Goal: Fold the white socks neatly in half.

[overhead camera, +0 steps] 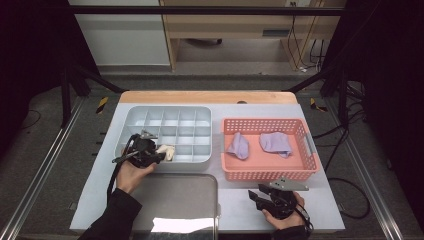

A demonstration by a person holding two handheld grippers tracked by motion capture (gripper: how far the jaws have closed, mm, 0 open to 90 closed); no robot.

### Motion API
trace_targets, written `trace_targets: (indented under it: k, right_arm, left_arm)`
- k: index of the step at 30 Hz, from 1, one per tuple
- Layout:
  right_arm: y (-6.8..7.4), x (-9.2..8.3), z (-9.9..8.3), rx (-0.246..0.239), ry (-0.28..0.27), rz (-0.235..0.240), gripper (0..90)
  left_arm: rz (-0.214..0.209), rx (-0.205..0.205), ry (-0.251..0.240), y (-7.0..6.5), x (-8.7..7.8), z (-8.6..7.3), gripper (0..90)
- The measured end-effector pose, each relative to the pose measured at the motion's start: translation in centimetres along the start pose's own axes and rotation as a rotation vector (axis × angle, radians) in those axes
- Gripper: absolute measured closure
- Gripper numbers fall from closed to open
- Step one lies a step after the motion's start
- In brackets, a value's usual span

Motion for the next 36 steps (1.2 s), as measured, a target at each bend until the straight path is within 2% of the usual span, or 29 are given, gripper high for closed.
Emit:
trace_targets:
  k: [1,6,8,10,13,15,17,20,22,27,30,33,36]
  right_arm:
    - [0.0,0.0,0.0,-0.004,-0.002,0.000,52.0]
    - [0.0,-0.1,0.0,0.005,-0.001,0.001,51.7]
    - [0.0,-0.1,0.0,0.001,-0.001,0.000,51.3]
    - [-0.1,-0.1,0.0,0.001,-0.004,0.000,51.2]
    - [-0.1,-0.1,0.0,0.003,-0.006,0.001,51.3]
    - [0.0,-0.2,0.1,0.001,-0.010,0.003,51.4]
    - [0.0,-0.2,0.2,0.004,-0.012,0.001,52.0]
    - [0.0,-0.2,0.2,-0.002,-0.012,0.001,52.4]
    - [0.0,-0.2,0.1,-0.005,-0.008,0.001,53.0]
    - [0.1,-0.1,0.0,-0.011,-0.002,0.003,53.8]
    - [0.1,0.0,0.0,-0.016,-0.005,0.005,54.2]
    - [0.3,0.0,0.1,-0.014,-0.006,0.009,54.1]
    - [0.4,-0.2,0.3,-0.012,-0.018,0.018,53.5]
  left_arm:
    - [-0.006,-0.014,-0.001,0.0,0.0,0.0,69.5]
    - [-0.023,-0.033,-0.033,0.1,-0.1,0.0,67.0]
    - [-0.063,-0.061,-0.072,0.1,-0.7,0.2,61.4]
    - [-0.040,-0.046,-0.100,0.2,-1.4,0.3,52.3]
    - [-0.023,-0.054,-0.154,0.4,-2.6,0.6,56.0]
    - [-0.006,-0.056,-0.186,0.7,-3.0,0.7,67.4]
    - [-0.002,-0.054,-0.179,0.7,-2.7,0.6,76.4]
    - [0.018,-0.035,-0.154,0.7,-1.5,0.2,80.9]
    - [0.035,-0.024,-0.136,0.7,-0.8,-0.1,81.5]
    - [0.027,-0.019,-0.130,0.6,-0.5,-0.2,81.4]
    - [0.020,-0.032,-0.143,0.6,-0.5,-0.3,80.1]
    - [0.006,-0.057,-0.180,0.6,-1.1,-0.1,74.0]
    - [-0.033,-0.079,-0.237,0.3,-2.4,0.2,67.5]
Point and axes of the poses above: each handheld gripper's, and its own axes: x roughly forward along the jaws, z roughly out of its top, y roughly to its left, the point moved 10 cm from there along x, roughly forward along the jaws, and after that the axes turned 1 degree about -z, right-handed, at the moved point
